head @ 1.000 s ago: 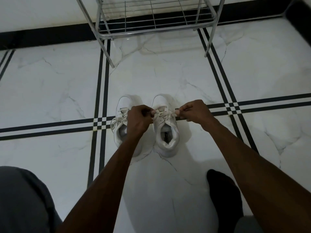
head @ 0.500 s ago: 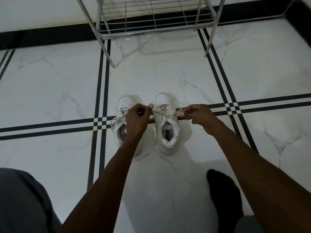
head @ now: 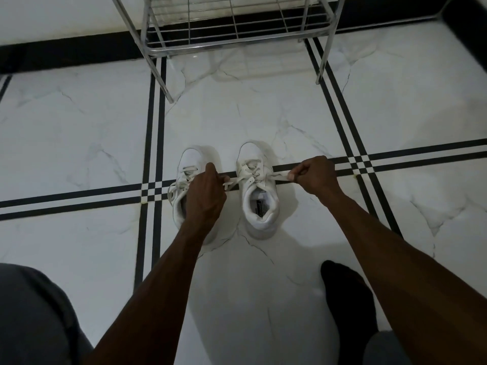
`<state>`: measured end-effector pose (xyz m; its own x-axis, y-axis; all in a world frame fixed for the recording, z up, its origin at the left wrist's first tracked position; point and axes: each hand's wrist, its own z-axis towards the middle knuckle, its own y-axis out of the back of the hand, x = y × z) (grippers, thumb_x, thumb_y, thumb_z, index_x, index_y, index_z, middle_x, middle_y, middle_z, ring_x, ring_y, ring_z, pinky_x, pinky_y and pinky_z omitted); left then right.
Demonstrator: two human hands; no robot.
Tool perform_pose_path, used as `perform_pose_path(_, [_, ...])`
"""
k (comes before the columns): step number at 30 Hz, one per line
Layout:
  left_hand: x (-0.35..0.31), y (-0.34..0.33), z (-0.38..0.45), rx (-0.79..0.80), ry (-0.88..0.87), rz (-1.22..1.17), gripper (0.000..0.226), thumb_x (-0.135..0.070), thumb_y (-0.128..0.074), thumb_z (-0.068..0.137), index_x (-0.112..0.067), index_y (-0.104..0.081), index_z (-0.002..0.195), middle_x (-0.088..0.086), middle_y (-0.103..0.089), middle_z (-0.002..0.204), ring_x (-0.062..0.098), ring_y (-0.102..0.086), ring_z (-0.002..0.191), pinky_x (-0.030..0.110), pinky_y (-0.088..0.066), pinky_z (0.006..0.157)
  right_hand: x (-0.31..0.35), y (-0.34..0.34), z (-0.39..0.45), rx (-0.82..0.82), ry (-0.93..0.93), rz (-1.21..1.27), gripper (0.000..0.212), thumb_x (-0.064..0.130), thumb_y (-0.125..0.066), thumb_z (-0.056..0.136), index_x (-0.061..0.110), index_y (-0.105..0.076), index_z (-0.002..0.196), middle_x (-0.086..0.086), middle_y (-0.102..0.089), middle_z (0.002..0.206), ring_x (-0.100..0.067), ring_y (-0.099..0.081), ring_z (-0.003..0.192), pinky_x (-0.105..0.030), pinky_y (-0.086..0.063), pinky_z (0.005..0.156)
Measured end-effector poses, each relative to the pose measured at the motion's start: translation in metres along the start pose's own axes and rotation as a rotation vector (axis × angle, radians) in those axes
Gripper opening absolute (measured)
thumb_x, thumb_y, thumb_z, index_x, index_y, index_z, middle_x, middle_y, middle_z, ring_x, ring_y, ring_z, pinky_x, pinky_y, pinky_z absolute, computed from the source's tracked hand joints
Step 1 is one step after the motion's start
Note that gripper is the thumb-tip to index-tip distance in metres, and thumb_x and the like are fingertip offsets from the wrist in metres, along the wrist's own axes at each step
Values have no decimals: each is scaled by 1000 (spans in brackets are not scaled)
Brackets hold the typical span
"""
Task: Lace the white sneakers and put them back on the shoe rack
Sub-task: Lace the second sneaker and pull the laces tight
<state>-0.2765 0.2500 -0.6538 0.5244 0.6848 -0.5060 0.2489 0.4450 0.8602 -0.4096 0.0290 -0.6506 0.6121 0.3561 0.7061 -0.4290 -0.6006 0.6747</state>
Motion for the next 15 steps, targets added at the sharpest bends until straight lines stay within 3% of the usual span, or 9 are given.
perform_pose_path(4, [3, -1, 2, 28, 6, 11, 6, 0, -58, 95, 0, -53, 97, 19, -72, 87, 40, -68, 77, 51, -58, 66, 1, -3, 0, -15, 26, -44, 12, 13, -84, 76, 3, -81, 82, -10, -79, 85, -14, -70, 79, -14, -48, 73])
perform_pose_path(6, [3, -1, 4, -3, 34, -21, 13, -9, -62, 97, 0, -55, 91, 19, -70, 80, 38, -67, 73, 53, -57, 64, 1, -2, 2, -5, 39, -59, 10, 12, -83, 77, 3, -81, 80, -8, -79, 83, -5, -63, 67, -5, -40, 60])
perform_pose_path(8, [3, 0, 6, -33, 103, -126, 25, -22, -68, 97, -3, -57, 86, 12, -69, 73, 30, -67, 68, 51, -56, 62, 2, 2, 4, 22, 41, -38, 9, 12, -83, 76, 5, -80, 81, -1, -75, 73, 1, -55, 59, -5, -36, 54])
perform_pose_path(10, [1, 1, 6, -42, 161, -281, 28, -30, -71, 96, -8, -59, 84, 4, -71, 72, 20, -70, 69, 47, -59, 65, 3, 7, 5, 52, 16, 62, 8, 12, -83, 76, 8, -79, 82, 7, -67, 65, -1, -55, 60, -12, -40, 59])
perform_pose_path(12, [-4, 3, 7, -67, 184, -425, 28, -35, -72, 94, -10, -63, 83, -1, -74, 76, 13, -73, 73, 41, -61, 68, 3, 11, 5, 102, -40, 235, 11, 10, -83, 76, 7, -78, 85, 0, -68, 71, -7, -57, 67, -19, -44, 60])
perform_pose_path(15, [-16, 5, 10, -63, 272, -656, 31, -35, -76, 91, -5, -70, 90, 5, -78, 85, 13, -75, 80, 29, -56, 61, 2, 13, 3, 179, -68, 347, 19, 8, -82, 78, 2, -77, 95, -11, -69, 87, -11, -58, 76, -9, -45, 52])
